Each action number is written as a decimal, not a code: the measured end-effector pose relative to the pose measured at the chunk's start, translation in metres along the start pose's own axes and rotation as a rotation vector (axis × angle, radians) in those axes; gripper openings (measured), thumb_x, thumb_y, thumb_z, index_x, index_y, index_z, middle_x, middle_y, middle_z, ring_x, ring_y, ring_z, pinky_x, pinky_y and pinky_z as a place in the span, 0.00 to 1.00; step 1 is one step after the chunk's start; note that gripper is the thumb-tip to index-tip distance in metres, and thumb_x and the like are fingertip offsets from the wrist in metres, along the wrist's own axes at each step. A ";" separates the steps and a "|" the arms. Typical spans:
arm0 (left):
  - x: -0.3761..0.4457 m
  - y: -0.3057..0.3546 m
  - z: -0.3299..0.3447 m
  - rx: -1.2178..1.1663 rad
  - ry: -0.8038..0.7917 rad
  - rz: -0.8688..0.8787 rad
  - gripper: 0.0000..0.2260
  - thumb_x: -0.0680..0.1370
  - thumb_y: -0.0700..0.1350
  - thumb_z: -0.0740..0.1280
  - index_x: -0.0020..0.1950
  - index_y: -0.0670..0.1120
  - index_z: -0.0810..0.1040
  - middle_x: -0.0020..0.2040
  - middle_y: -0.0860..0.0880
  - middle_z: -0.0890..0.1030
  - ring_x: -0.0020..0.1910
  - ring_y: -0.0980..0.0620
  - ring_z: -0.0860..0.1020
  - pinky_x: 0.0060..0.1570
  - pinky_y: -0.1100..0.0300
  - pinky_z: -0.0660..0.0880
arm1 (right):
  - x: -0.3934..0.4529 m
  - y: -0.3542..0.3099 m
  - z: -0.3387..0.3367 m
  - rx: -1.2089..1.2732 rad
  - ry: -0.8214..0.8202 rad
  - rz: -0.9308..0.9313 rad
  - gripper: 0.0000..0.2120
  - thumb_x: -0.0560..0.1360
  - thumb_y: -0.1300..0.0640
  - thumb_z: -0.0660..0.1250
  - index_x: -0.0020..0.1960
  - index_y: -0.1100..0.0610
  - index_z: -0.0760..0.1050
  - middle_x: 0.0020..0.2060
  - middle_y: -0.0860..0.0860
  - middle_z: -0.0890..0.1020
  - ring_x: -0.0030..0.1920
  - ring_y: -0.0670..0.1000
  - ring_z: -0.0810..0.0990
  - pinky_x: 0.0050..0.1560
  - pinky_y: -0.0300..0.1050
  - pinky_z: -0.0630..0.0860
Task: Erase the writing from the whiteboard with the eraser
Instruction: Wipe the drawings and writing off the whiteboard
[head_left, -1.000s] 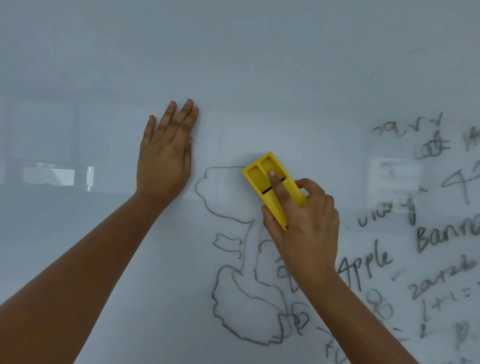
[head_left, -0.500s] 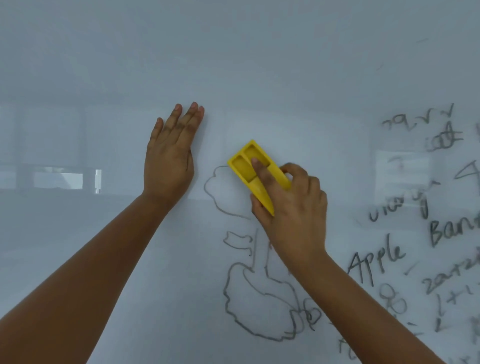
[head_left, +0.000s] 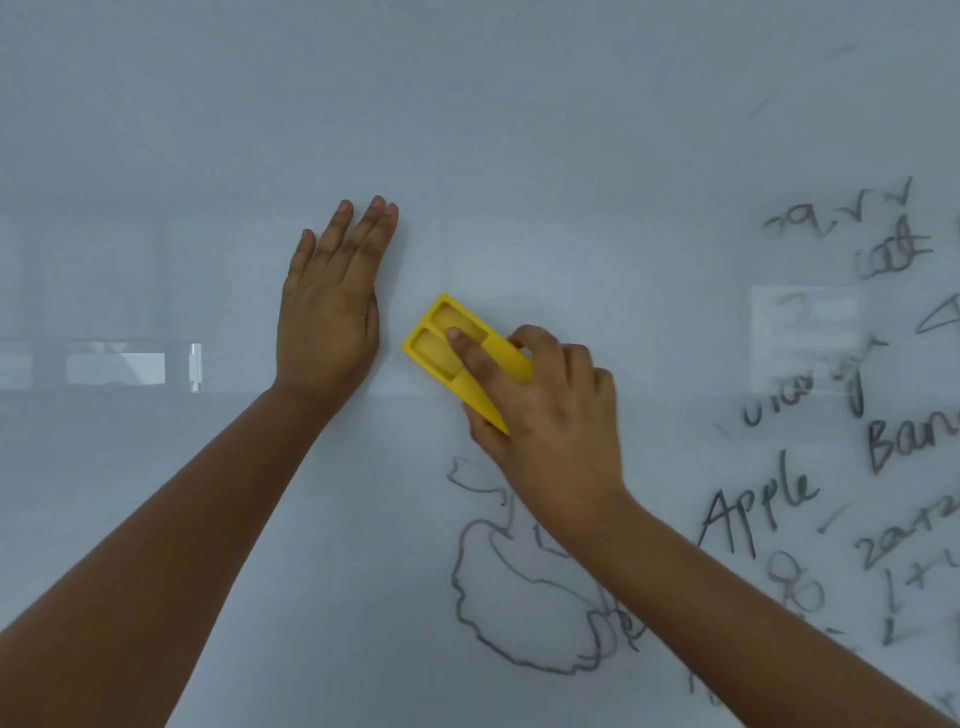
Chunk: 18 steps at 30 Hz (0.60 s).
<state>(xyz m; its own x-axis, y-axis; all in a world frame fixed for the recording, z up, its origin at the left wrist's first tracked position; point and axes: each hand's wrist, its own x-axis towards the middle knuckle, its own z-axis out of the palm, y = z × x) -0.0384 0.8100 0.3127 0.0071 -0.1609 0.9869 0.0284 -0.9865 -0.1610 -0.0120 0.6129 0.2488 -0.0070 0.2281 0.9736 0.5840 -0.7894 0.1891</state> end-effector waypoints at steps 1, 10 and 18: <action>0.000 -0.001 0.000 0.004 -0.001 -0.001 0.28 0.75 0.30 0.53 0.76 0.42 0.62 0.75 0.46 0.66 0.75 0.44 0.61 0.73 0.49 0.52 | -0.001 -0.010 0.002 0.003 0.000 -0.006 0.30 0.65 0.48 0.71 0.66 0.42 0.69 0.51 0.54 0.80 0.39 0.57 0.75 0.36 0.47 0.69; -0.001 0.003 -0.003 0.014 -0.004 -0.034 0.26 0.78 0.31 0.53 0.76 0.42 0.61 0.75 0.45 0.66 0.75 0.45 0.60 0.74 0.51 0.51 | -0.044 0.021 -0.002 0.130 0.061 0.250 0.29 0.67 0.49 0.72 0.66 0.45 0.69 0.52 0.58 0.77 0.40 0.60 0.74 0.37 0.51 0.71; -0.001 0.001 -0.001 0.013 0.017 -0.038 0.24 0.80 0.35 0.52 0.77 0.43 0.60 0.75 0.45 0.66 0.75 0.45 0.59 0.73 0.62 0.44 | -0.093 -0.009 0.007 0.060 -0.097 0.040 0.31 0.67 0.46 0.70 0.67 0.40 0.63 0.50 0.52 0.80 0.40 0.55 0.75 0.37 0.48 0.71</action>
<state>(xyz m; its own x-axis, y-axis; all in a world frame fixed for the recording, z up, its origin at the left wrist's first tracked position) -0.0393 0.8097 0.3112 -0.0115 -0.1237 0.9922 0.0410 -0.9915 -0.1232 -0.0108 0.6026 0.1558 0.0947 0.2534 0.9627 0.6295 -0.7644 0.1393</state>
